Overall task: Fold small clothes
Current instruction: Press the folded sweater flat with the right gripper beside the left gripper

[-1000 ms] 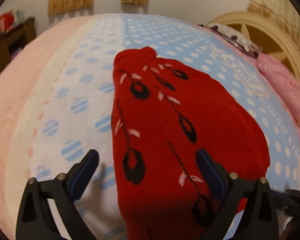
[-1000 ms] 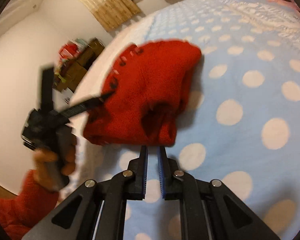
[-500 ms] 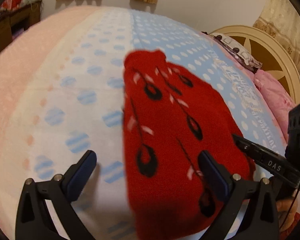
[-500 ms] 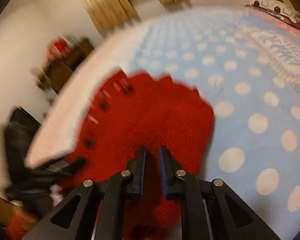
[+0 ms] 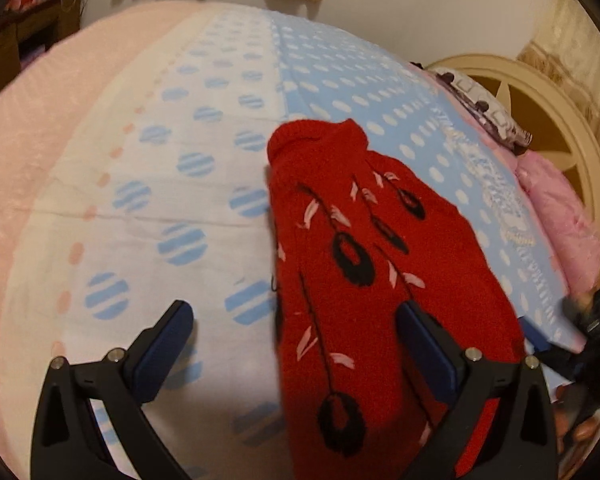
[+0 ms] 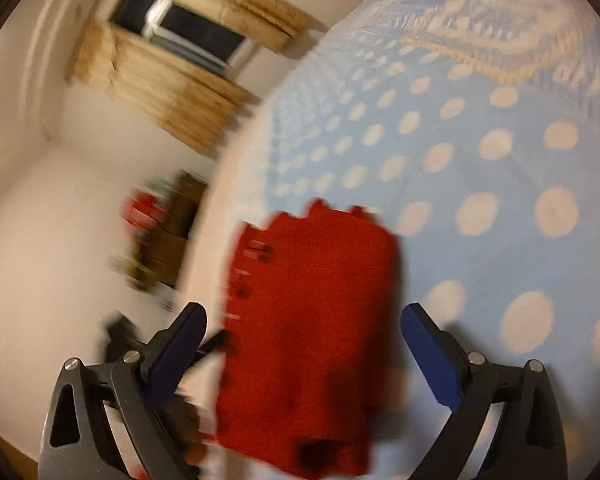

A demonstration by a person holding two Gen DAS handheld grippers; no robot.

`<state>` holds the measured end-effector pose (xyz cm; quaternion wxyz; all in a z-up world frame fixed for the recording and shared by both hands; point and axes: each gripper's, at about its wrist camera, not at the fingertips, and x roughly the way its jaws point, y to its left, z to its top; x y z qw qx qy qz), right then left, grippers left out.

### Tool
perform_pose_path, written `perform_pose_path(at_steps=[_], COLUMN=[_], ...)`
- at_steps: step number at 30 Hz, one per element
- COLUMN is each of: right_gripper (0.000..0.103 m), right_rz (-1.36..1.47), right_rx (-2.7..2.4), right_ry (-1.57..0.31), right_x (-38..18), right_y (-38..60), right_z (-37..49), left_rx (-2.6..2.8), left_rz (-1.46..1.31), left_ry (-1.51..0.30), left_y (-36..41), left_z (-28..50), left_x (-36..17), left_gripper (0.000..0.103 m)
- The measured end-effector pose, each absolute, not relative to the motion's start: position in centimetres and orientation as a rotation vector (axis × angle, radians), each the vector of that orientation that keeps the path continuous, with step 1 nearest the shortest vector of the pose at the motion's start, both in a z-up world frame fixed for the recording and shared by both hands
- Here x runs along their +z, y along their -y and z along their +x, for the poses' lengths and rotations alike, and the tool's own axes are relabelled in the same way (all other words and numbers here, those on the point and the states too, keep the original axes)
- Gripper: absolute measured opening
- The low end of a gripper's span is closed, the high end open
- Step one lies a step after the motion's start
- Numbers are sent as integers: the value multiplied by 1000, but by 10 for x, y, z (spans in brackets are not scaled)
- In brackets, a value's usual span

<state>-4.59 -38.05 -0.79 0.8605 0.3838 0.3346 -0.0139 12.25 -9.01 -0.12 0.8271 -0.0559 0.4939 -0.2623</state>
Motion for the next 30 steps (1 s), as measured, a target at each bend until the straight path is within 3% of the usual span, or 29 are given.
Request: perform_pose_path(at_steps=[5,13,16,18,19,30], right_gripper=[98,94,82,76,73,69], right_rz=[664,450,475,489,488,470], right_rx=[-48,-7,13,25,28,26], right_ry=[-800,-838,-779,-760,-757,-728], right_x=[-32,-41,-47,-49,-49,-47], right_y=[361,316,321,321,320,317], right_z=[-22,11,1,-2,-2,-3], left_rx=[-570,-529,-547,-569,-577,-555], left_rz=[-211,-94,-79,-71,-69,-25], left_ry=[-1091,-1042,-1021,-1006,-996,-953], left_y=[90,112,115,118,121,126], left_z=[127,124,119,115,113,110], left_x=[-10,-11,-10,-8,-6,-4], left_gripper=[103,103,91,72,69,64])
